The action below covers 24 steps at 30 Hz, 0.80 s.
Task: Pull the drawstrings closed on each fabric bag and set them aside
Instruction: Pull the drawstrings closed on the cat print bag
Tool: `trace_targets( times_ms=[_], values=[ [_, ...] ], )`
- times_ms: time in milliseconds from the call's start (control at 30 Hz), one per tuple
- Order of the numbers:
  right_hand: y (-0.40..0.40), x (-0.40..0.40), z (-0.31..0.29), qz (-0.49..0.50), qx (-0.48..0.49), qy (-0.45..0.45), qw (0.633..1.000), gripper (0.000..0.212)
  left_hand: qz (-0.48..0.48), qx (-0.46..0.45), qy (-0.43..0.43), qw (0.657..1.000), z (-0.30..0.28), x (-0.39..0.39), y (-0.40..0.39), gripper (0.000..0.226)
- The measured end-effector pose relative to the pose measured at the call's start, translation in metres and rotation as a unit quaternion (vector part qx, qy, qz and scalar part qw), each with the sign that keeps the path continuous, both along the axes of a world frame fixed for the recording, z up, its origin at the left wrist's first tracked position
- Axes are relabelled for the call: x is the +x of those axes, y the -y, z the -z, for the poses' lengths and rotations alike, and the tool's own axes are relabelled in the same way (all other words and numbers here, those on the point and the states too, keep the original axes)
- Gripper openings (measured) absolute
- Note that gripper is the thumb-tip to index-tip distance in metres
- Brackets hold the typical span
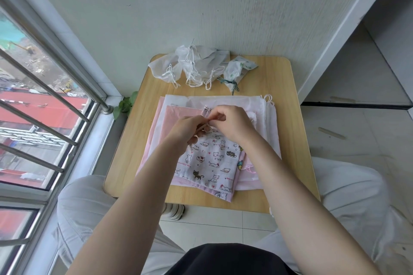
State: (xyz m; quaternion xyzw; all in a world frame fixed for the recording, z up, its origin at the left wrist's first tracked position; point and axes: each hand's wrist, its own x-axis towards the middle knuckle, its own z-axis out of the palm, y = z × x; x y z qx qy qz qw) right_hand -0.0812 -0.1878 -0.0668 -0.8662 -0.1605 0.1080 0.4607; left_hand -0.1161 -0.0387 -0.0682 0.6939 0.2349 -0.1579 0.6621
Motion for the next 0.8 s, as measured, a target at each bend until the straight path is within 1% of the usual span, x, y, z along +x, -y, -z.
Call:
trace_targets(
  times_ms=[100,233,333,433,500,567,633,700,800],
  values=[
    [0.002,0.002,0.002,-0.011,-0.001,-0.008,1.0,0.009,0.019,0.013,0.005,1.0,0.001,-0.001,0.001,0.017],
    [0.01,0.004,0.007,-0.002,0.059,-0.05,0.997,0.018,0.005,0.004,0.042,0.999,0.0,0.0,-0.007,0.02],
    [0.011,0.001,0.01,0.017,0.102,-0.098,0.99,0.013,-0.004,0.013,0.066,0.998,0.0,0.0,-0.009,0.019],
    [0.011,-0.001,0.01,0.03,0.136,-0.137,0.981,0.012,0.005,0.078,0.08,0.994,0.0,0.0,-0.006,0.02],
    [0.01,-0.001,0.005,0.022,0.151,-0.15,0.977,0.015,0.02,0.115,0.096,0.989,-0.002,-0.001,-0.003,0.014],
    [0.008,-0.001,-0.002,-0.001,0.13,-0.141,0.981,0.024,0.021,0.105,0.115,0.987,-0.004,-0.001,0.001,0.006],
    [0.005,0.0,-0.007,-0.014,0.062,-0.098,0.993,0.026,-0.011,0.101,0.126,0.987,-0.004,-0.001,0.003,0.013],
    [0.004,0.001,-0.01,-0.015,-0.002,-0.055,0.998,0.026,-0.043,0.118,0.125,0.984,-0.004,-0.003,0.005,0.021],
    [0.003,0.001,-0.013,-0.019,-0.06,-0.015,0.998,0.018,-0.061,0.135,0.126,0.981,-0.002,-0.004,0.007,0.025]
  ],
)
